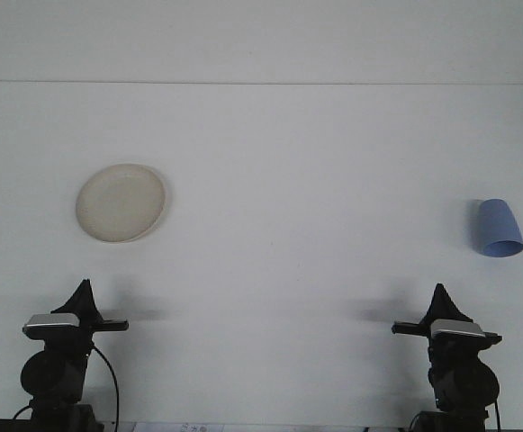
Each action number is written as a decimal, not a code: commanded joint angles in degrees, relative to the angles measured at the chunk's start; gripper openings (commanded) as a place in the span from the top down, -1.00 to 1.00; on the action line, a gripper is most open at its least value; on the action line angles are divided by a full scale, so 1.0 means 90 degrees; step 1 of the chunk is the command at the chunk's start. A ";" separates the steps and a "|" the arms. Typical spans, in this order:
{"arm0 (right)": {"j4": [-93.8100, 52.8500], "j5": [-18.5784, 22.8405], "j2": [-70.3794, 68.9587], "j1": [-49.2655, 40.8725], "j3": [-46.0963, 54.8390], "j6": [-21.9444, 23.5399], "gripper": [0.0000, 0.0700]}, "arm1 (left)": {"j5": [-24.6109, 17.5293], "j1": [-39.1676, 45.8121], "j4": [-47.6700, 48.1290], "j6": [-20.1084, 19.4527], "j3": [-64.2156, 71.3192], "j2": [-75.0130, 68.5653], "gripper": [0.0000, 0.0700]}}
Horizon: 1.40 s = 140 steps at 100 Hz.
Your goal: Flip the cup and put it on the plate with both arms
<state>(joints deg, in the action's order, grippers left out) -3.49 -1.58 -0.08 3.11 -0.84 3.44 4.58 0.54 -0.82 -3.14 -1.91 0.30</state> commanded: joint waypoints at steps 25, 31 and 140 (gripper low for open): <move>0.0097 0.0010 0.0000 0.0010 0.0012 0.0019 0.99 | 0.0017 0.0017 -0.0078 -0.0029 0.0124 -0.0012 0.96; 0.0097 0.0010 0.0000 0.0010 0.0012 0.0019 0.99 | 0.0017 0.0017 -0.0078 -0.0029 0.0124 -0.0012 0.96; 0.0534 0.0058 -0.0294 -0.0010 -0.1192 0.2380 1.00 | 0.0017 0.0017 -0.0078 -0.0029 0.0124 -0.0012 0.96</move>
<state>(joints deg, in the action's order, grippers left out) 0.89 1.04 -1.13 3.03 -5.85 22.87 4.58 0.54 -0.82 -3.14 -1.91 0.30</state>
